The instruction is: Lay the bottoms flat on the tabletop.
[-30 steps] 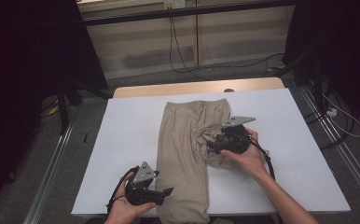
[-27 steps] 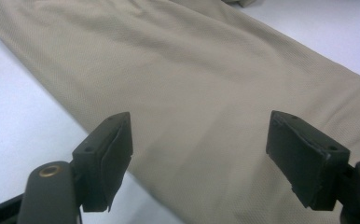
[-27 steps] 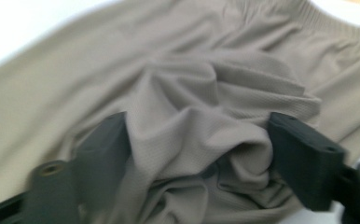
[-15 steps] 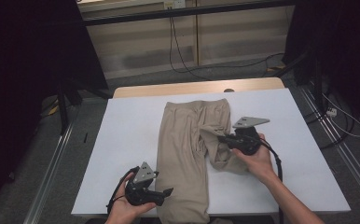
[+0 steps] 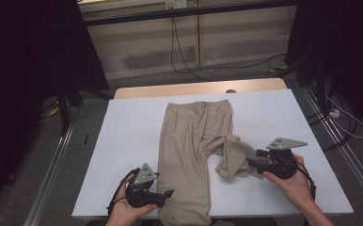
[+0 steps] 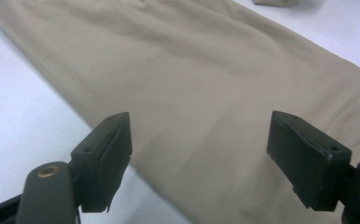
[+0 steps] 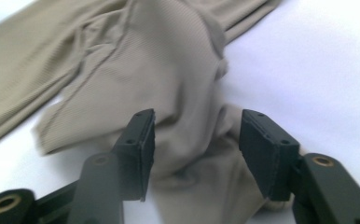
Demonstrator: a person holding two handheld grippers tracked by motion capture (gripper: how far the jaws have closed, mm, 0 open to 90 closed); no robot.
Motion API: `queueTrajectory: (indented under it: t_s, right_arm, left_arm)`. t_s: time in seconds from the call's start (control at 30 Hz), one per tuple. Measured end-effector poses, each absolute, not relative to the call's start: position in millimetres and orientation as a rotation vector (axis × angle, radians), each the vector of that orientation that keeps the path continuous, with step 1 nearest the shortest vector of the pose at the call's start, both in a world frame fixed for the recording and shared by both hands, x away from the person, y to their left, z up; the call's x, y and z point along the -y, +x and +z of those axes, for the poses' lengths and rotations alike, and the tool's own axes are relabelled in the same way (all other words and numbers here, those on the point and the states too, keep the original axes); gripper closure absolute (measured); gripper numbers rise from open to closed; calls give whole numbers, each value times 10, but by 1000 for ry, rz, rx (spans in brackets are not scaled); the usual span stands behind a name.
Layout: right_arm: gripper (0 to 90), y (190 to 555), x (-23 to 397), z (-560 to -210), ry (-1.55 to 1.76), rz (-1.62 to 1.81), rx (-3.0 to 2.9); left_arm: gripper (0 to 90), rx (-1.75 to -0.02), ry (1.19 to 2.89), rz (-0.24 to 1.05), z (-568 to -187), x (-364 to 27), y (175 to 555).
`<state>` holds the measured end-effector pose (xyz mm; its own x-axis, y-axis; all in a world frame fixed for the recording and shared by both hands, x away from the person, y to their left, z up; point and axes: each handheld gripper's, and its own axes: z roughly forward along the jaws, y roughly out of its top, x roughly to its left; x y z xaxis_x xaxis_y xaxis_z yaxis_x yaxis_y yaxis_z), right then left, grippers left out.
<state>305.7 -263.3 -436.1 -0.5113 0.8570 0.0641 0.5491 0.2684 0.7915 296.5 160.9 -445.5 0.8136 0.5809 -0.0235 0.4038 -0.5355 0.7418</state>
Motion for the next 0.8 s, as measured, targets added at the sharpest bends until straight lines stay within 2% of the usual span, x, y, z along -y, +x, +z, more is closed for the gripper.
queueTrajectory:
  t_s: [0.07, 0.23, 0.37, 0.43, 0.5, 0.53, 0.7, 0.73, 0.8]
  right_arm:
    - [386, 2964, 2636, -4354, 1278, 1139, -2153]
    - [469, 2852, 2584, -4434, 1310, 1074, -2235]
    - [520, 2912, 2539, -4517, 1265, 1045, -2361]
    - [614, 2950, 2498, -4550, 1233, 1023, -2367]
    - [853, 2998, 2467, -4535, 1227, 1036, -2367]
    - [875, 3024, 2452, -4526, 1229, 1052, -2362]
    - [878, 3142, 2414, -4381, 1180, 1180, -2216]
    - [828, 3172, 2412, -4368, 1181, 1172, -2189]
    - [608, 3239, 2403, -4413, 1212, 1136, -2166]
  left_arm:
    - [225, -724, 2208, 292, -4453, -1616, 2972]
    - [225, -722, 2208, 297, -4445, -1624, 2964]
    - [225, -721, 2202, 297, -4445, -1624, 2964]
    - [224, -720, 2205, 292, -4443, -1624, 2966]
    - [224, -721, 2204, 292, -4442, -1622, 2967]
    - [224, -722, 2203, 295, -4439, -1624, 2966]
    - [224, -729, 2192, 293, -4441, -1632, 2970]
    - [224, -730, 2194, 291, -4442, -1631, 2972]
    - [223, -729, 2200, 290, -4441, -1629, 2972]
